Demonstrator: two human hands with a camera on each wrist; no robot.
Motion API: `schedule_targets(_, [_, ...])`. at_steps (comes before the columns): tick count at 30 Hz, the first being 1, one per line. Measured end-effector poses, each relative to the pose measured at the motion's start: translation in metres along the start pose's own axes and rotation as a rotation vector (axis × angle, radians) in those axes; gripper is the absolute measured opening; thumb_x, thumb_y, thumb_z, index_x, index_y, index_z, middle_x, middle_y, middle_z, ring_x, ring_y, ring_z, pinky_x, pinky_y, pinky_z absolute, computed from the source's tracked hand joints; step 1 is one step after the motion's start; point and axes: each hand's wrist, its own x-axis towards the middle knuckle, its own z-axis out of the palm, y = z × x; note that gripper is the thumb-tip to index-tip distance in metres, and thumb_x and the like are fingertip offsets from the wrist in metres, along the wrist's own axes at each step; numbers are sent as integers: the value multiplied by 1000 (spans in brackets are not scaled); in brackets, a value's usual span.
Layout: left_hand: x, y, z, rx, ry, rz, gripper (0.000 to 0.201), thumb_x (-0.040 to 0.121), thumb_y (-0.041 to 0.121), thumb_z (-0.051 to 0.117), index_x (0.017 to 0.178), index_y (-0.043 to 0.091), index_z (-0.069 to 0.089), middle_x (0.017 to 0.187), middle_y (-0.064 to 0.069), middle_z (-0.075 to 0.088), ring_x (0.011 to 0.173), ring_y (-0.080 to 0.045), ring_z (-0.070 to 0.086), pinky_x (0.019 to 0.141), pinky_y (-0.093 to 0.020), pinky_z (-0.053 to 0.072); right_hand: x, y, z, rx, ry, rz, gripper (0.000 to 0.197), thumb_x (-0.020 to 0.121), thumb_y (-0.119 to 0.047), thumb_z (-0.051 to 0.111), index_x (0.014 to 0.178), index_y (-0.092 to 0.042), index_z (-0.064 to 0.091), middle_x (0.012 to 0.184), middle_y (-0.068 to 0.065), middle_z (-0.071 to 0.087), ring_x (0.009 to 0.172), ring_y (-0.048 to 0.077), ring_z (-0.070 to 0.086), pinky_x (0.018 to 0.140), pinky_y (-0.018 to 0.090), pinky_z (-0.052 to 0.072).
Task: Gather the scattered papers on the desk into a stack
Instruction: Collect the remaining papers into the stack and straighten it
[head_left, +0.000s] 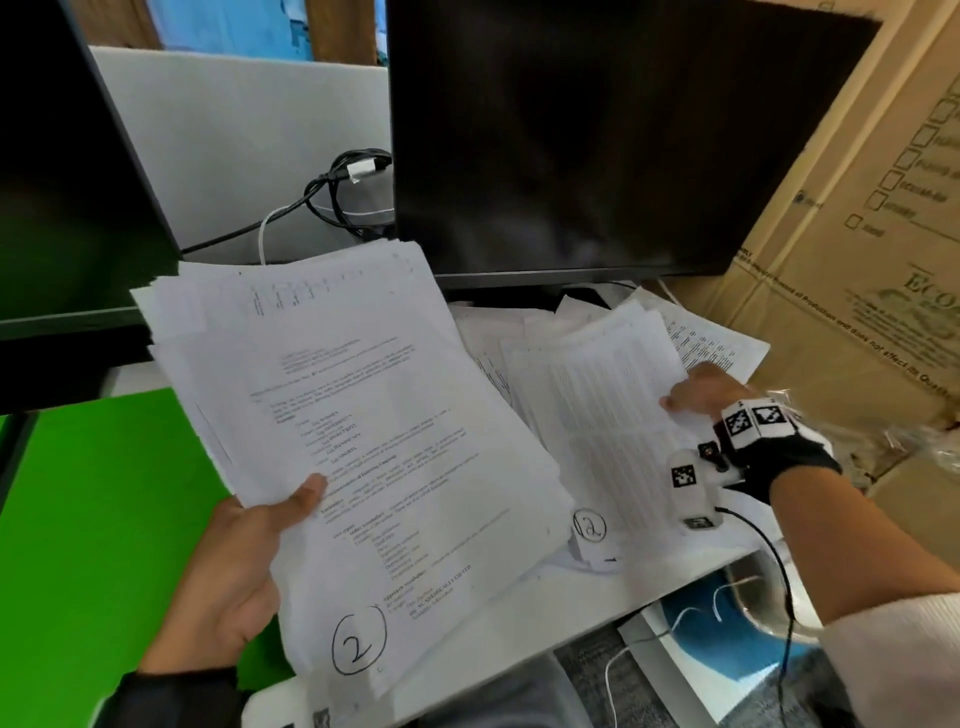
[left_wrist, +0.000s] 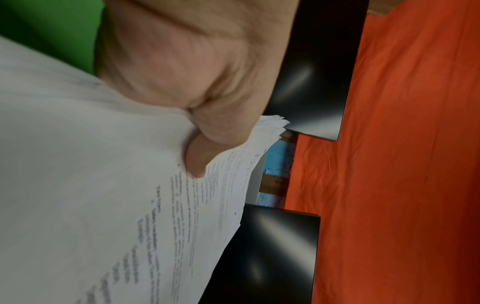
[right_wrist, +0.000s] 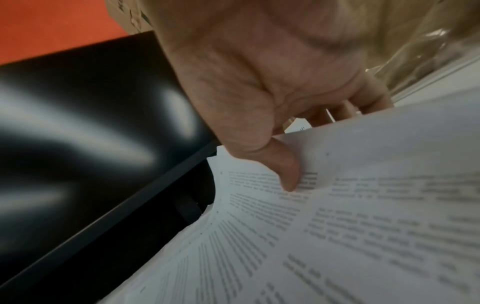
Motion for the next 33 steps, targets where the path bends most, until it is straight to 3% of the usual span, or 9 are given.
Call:
schedule_targets(4, [0,-4,10,13,-15,7,22,85,11,67,107,9,70,97,-11,76,92,-28,69,67,-35,61,5,7,9,-13,21,7,45,79,-10,69,119,6,58,124,26,57,118,39,53,95,41,45])
schedule_targets(10, [3,-6,10,-2,11,3,18,86,8,67,103,9,70,95,-12,76,91,-30,68,80,-41,53,6,7,11,12,11,32,39,80,-4,67,115,8,59,120,25,60,115,38,56,89,37,47])
schedule_targets(16, [7,-9,10,9,15,2,18,85,8,67,103,10,70,91,-9,77,91,-29,68,75,-40,57,2,1,12,0,56,66,34,79,-4,67,111,6,61,113,21,62,111,36,59,81,34,46])
schedule_targets(18, [7,-10,11,8,14,0,16,86,8,67,102,10,69,92,-9,76,92,-30,67,76,-39,53,-2,-5,14,-12,113,105,33,82,-6,69,112,2,60,115,15,62,112,33,59,87,34,47])
schedule_targets(21, [9,-13,11,3,30,-4,20,86,9,68,105,8,68,103,-14,73,96,-31,67,77,-39,52,-9,-17,22,-99,116,110,53,76,-28,79,118,-7,54,120,9,59,116,27,56,91,35,46])
schedule_targets(24, [10,-16,11,-10,32,-5,30,85,9,69,115,5,65,108,-15,72,99,-32,67,78,-39,52,-11,-22,24,-76,99,92,56,76,-27,77,121,-3,52,125,12,57,116,28,56,93,37,47])
schedule_targets(28, [10,-17,10,-13,27,-1,28,86,8,69,114,4,66,106,-15,72,97,-31,67,79,-40,53,-13,-15,17,-62,45,37,64,84,-31,71,131,3,45,135,15,46,126,31,48,101,36,44])
schedule_targets(30, [10,-17,11,-13,26,4,23,86,7,68,110,6,68,103,-13,74,95,-30,68,78,-39,53,-8,-9,18,-87,43,28,67,80,-33,75,129,3,45,132,15,48,122,32,50,93,36,45])
schedule_targets(33, [11,-18,11,-17,20,10,15,88,5,66,102,10,70,90,-6,77,85,-25,70,65,-33,58,-2,-3,16,-34,55,37,64,79,-27,76,125,6,47,125,16,54,115,33,55,82,33,44])
